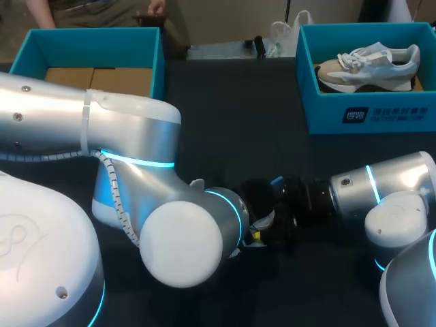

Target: Take the shoe out of the shoebox, open the shoe tongue, remove and reinsert the insole, then place the shoe into the shoebox

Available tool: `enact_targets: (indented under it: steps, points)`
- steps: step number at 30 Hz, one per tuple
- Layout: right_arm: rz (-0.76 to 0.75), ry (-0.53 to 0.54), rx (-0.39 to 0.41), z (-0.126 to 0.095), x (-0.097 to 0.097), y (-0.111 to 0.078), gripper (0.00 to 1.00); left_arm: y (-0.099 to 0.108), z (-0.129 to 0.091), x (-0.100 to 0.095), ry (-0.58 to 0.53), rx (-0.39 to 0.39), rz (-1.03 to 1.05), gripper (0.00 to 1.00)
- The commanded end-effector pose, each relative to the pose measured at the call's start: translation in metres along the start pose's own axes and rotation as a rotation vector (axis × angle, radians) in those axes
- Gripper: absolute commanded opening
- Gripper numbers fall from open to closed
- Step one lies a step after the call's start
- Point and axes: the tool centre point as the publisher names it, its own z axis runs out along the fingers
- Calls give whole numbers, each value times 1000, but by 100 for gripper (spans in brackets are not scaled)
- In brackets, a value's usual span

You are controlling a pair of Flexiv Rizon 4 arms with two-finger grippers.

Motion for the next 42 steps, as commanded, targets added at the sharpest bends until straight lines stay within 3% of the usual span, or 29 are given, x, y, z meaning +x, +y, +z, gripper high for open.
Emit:
enact_targets:
  steps: [1, 32, 37, 42]
  points:
    - [1, -1, 4, 1, 1, 1, 0, 0, 7, 1, -1, 9, -2, 36]
    - [1, -1, 4, 1, 1, 1, 0, 2, 12, -7, 60, 52, -48, 29]
    - [1, -1, 4, 1, 1, 1, 0, 2, 15, -7, 73, 55, -47, 1]
    - [1, -1, 4, 1, 1, 1, 0, 1, 15, -9, 79, 58, -50, 0]
